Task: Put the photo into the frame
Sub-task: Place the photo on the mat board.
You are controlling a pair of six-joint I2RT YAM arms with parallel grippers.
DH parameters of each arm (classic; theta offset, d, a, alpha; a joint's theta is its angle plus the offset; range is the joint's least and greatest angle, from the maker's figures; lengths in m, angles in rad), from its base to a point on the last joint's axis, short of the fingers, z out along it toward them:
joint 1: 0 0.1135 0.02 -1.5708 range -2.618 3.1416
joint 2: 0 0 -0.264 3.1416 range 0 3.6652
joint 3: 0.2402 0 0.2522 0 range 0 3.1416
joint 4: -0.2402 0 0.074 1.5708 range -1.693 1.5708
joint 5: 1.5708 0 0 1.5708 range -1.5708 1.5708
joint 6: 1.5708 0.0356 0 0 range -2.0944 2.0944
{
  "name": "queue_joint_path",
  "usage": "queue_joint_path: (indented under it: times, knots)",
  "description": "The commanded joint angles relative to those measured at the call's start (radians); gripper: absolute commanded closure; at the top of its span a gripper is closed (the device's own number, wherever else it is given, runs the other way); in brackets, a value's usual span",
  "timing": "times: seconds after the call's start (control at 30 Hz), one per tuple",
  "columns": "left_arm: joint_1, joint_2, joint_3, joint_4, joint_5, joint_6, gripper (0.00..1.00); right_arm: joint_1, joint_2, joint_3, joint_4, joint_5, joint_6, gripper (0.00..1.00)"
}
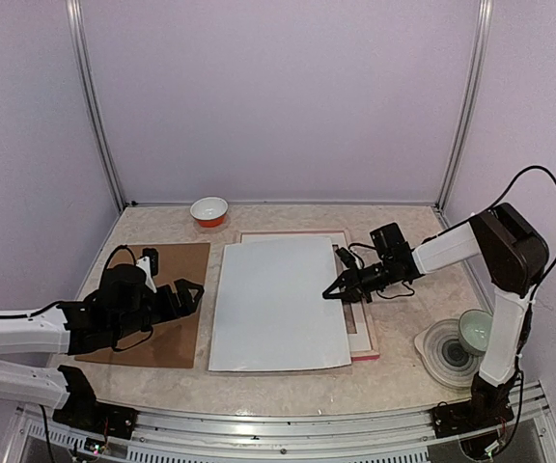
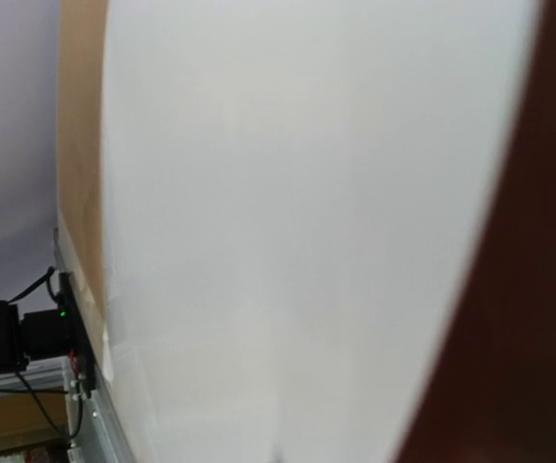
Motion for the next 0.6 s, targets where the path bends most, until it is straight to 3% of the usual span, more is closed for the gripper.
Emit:
queue_joint_path:
  times: [0.0,0.57]
  knots:
    - [0.006,-0.01,-0.019,-0.002,0.009,0.014,0.01,-0.017,0.022,0.033,-0.061,0.036,-0.055,1.0]
    - [0.084,-0.056,0.025,-0.084,0.007,0.109,0.01,-0.035,0.047,0.103,-0.176,0.084,-0.142,1.0]
